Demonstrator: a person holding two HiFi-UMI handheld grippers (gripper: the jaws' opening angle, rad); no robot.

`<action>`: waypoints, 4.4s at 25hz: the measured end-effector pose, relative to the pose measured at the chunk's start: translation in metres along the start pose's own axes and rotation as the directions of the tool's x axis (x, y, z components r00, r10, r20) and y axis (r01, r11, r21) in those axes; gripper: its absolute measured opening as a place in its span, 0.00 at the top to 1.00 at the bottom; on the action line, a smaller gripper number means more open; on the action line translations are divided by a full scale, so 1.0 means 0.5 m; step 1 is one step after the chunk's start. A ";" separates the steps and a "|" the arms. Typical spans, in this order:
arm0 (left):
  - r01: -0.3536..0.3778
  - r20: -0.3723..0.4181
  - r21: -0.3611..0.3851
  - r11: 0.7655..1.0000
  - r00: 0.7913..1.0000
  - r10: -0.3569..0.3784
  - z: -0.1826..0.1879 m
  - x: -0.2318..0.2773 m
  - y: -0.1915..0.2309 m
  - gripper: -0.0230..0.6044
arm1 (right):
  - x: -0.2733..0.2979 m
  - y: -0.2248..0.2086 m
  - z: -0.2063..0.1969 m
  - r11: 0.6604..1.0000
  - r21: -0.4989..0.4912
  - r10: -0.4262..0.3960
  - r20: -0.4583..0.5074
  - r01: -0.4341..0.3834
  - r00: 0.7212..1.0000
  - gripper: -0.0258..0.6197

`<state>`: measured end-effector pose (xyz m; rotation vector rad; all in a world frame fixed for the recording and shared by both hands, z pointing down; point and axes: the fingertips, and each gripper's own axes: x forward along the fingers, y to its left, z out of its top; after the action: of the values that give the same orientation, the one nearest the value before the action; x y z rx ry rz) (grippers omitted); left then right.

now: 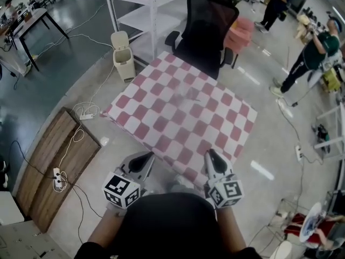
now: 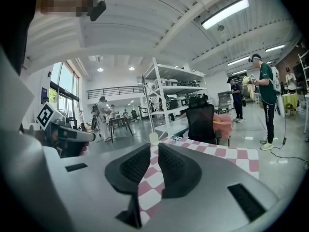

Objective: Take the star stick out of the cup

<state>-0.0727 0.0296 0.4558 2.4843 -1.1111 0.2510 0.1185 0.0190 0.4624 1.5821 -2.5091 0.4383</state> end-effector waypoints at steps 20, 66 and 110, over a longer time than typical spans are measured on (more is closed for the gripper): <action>0.017 -0.072 0.036 0.999 0.997 -0.014 0.056 0.181 -0.006 0.90 | 0.107 -0.148 0.027 0.997 0.070 0.035 -0.014 -0.034 0.999 0.85; -0.037 -0.180 -0.015 0.999 0.983 0.034 0.073 0.179 0.318 0.90 | 0.534 -0.208 -0.047 0.972 0.219 -0.053 -0.162 0.089 0.985 0.54; 0.227 -0.107 0.059 0.972 0.970 -0.220 0.122 0.253 0.143 0.90 | 0.177 -0.185 0.172 0.964 0.140 -0.247 0.154 0.226 0.957 0.64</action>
<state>-0.0420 -0.1249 0.4622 2.6009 -0.7861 0.3496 0.1662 -0.1218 0.4206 2.0183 -2.4059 0.4469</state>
